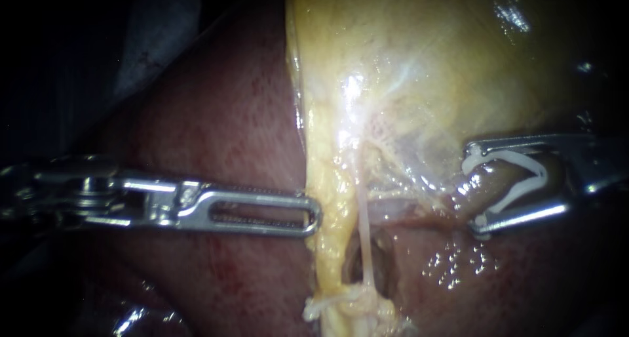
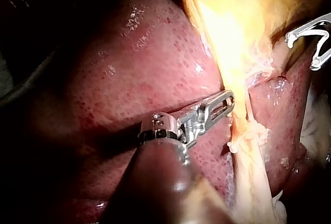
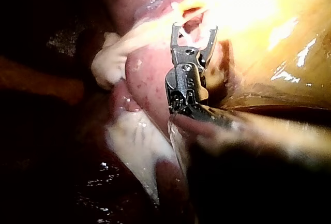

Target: Clipping second clip left tube

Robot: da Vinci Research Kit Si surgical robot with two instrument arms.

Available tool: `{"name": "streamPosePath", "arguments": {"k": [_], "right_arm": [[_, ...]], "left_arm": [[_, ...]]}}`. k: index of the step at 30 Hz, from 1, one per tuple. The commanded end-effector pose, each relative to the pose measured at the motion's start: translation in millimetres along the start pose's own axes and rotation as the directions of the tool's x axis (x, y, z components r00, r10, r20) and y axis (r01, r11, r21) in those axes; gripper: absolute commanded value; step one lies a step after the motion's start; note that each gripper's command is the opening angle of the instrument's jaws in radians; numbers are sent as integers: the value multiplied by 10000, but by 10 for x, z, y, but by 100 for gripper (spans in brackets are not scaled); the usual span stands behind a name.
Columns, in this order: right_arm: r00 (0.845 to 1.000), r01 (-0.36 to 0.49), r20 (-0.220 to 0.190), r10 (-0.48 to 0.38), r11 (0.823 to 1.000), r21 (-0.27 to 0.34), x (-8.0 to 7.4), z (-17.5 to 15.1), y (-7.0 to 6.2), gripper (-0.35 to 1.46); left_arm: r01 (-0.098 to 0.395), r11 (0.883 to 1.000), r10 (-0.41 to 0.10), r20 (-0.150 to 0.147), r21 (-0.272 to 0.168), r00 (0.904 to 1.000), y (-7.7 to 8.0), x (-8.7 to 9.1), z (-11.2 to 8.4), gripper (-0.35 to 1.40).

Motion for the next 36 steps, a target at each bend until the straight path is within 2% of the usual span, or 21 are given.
{"name": "streamPosePath", "arguments": {"k": [1,8,12,15,22,28,36], "right_arm": [[10000,4,2,-4,10000,-2,-1,1,0,60],[10000,15,1,-15,10000,-6,-2,2,-1,60],[10000,28,0,-28,10000,-6,-3,3,-2,60],[10000,41,-2,-41,10000,-12,-4,6,-3,60],[9999,-133,-39,133,9998,140,-8,16,-9,60],[9986,-517,-79,519,9981,327,-10,34,-16,59],[9926,-1201,-99,1210,9909,613,-9,77,-28,59]], "left_arm": [[5,10000,-5,19,26,10000,0,-1,0,-35],[94,9997,-97,161,226,9998,-10,-11,-14,-35],[204,9993,-218,455,315,9987,-20,-21,-31,-35],[219,9993,-235,556,294,9982,-23,-26,-40,-35],[227,9993,-252,848,303,9961,-27,-30,-53,-35],[277,9992,-303,929,286,9952,-29,-30,-60,-35],[303,9993,-325,987,241,9946,-29,-29,-63,-35]]}}
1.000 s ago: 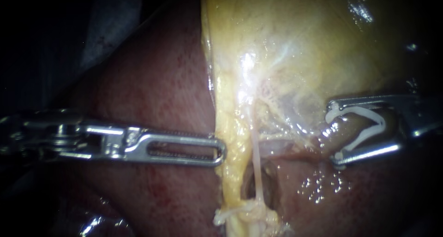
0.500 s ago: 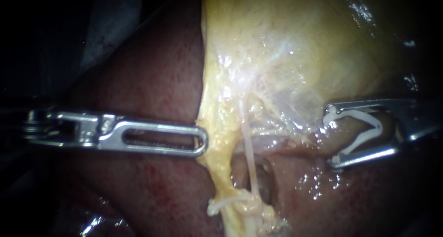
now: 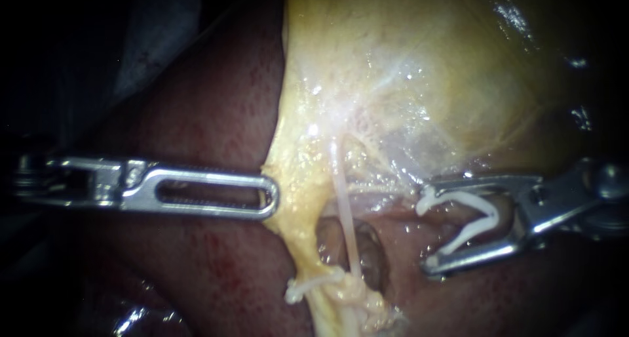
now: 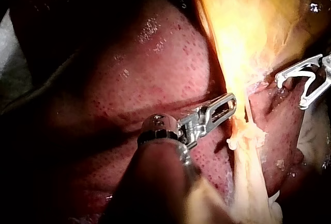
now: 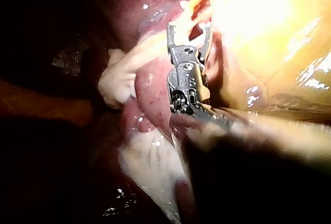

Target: Clipping second clip left tube

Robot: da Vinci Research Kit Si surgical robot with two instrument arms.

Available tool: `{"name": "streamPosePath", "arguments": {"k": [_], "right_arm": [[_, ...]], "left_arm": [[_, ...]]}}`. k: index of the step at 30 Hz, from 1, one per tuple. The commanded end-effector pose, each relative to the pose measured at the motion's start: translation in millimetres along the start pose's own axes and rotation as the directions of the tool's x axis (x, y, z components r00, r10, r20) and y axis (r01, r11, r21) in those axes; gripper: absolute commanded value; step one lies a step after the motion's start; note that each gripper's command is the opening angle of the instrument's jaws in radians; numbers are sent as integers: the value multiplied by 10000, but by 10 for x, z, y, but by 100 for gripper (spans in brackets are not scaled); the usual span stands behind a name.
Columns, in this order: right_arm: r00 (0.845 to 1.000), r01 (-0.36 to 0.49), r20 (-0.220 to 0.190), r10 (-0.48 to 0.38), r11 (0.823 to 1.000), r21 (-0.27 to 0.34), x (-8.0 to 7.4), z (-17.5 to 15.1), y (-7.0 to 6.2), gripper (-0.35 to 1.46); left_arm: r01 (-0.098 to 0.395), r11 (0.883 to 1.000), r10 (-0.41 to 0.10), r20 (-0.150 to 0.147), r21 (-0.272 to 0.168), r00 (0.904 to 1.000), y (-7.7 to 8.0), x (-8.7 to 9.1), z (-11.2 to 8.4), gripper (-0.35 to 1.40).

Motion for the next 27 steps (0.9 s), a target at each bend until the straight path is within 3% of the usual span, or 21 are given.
{"name": "streamPosePath", "arguments": {"k": [1,13,27], "right_arm": [[10000,-62,13,62,10000,61,0,7,-1,59],[9990,-456,34,455,9982,398,3,63,-5,58],[9994,-316,127,307,9966,763,-25,105,14,55]], "left_arm": [[-1,10000,1,4,-17,10000,0,0,0,-35],[-7,10000,7,42,-54,10000,0,3,2,-35],[2,10000,-2,1,-22,10000,-5,5,2,-35]]}}
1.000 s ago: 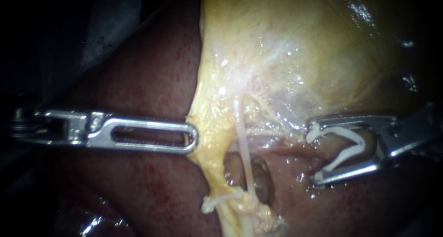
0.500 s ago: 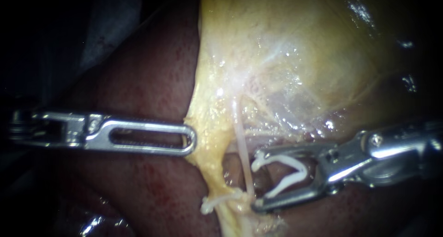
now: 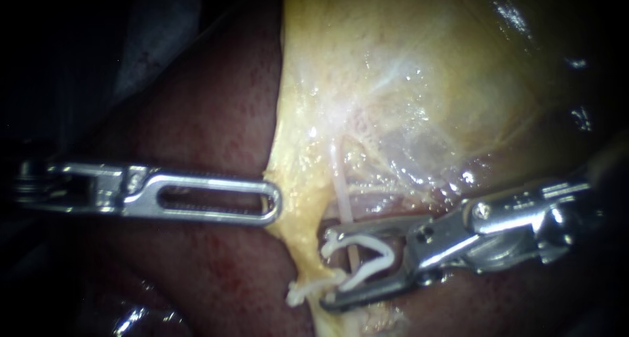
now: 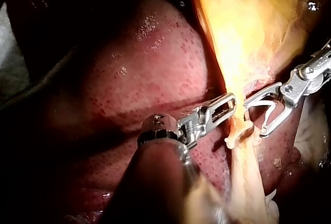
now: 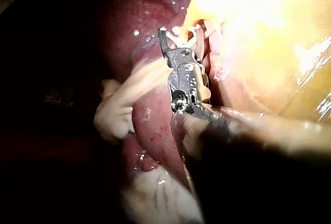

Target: Clipping second clip left tube

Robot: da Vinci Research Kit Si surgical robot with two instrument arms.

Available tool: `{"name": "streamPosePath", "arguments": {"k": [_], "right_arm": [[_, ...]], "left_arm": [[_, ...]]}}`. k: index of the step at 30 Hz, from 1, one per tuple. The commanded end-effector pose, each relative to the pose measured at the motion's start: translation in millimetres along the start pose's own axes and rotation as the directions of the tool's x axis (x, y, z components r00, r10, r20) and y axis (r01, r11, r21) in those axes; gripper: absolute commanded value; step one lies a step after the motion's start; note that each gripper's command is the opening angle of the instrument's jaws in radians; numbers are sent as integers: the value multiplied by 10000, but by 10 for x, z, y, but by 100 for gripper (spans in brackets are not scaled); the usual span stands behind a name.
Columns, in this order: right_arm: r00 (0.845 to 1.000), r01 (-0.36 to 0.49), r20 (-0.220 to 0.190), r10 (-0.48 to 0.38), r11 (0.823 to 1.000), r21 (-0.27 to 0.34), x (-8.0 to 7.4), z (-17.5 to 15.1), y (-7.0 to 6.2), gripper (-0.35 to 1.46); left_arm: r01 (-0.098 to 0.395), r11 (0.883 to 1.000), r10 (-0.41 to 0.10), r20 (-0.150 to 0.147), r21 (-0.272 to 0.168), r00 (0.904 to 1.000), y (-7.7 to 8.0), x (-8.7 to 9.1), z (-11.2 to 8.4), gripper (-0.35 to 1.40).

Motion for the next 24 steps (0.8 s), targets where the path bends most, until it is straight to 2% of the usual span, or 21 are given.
{"name": "streamPosePath", "arguments": {"k": [1,6,14,24], "right_arm": [[10000,1,-1,-1,10000,-18,-1,1,2,55],[10000,0,-4,0,10000,-36,-1,5,8,56],[10000,-11,-26,11,10000,-20,-4,14,11,55],[9996,-273,92,270,9990,355,-12,48,10,54]], "left_arm": [[0,10000,0,-9,12,10000,-1,0,0,-35],[3,10000,-3,-23,22,10000,-3,1,0,-35],[5,10000,-5,-53,45,10000,-6,2,1,-35],[5,10000,-4,-91,74,10000,-7,3,2,-35]]}}
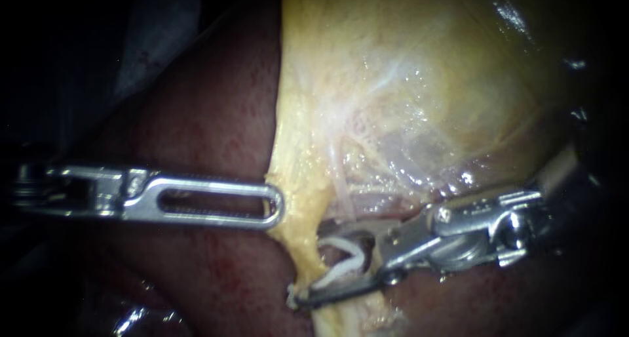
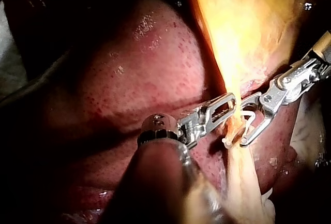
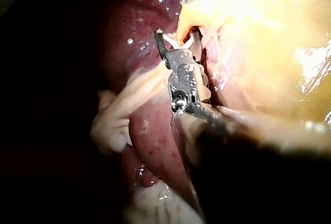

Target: Clipping second clip left tube

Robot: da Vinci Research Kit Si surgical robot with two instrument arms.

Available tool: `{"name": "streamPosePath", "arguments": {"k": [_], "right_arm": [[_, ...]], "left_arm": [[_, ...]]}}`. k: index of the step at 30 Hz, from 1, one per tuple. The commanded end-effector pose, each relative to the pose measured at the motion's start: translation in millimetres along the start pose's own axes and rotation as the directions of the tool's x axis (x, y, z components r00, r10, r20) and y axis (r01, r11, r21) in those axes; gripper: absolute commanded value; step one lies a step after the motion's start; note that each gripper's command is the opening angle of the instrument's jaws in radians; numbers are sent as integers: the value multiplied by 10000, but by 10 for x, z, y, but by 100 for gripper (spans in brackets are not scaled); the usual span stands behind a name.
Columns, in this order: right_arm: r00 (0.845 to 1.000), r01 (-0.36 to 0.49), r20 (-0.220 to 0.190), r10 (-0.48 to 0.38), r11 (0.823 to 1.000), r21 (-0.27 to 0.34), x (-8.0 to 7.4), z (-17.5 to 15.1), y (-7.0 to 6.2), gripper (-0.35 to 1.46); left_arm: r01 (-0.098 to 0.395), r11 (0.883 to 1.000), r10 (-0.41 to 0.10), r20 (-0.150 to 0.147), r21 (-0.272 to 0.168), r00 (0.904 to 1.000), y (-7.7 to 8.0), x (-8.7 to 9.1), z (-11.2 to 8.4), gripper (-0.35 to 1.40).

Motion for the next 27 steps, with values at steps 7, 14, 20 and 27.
{"name": "streamPosePath", "arguments": {"k": [7,14,20,27], "right_arm": [[9997,-232,17,232,9997,23,-3,17,1,52],[9989,-476,3,476,9989,11,-3,18,5,50],[9955,-950,-17,950,9955,13,-2,17,6,47],[9920,-1264,-31,1264,9920,26,1,14,6,44]], "left_arm": [[-1,10000,1,5,3,10000,-1,0,1,-35],[-5,10000,5,-11,14,10000,-1,1,2,-35],[-7,10000,7,-34,31,10000,-1,1,2,-35],[-13,10000,13,-30,25,10000,0,2,4,-35]]}}
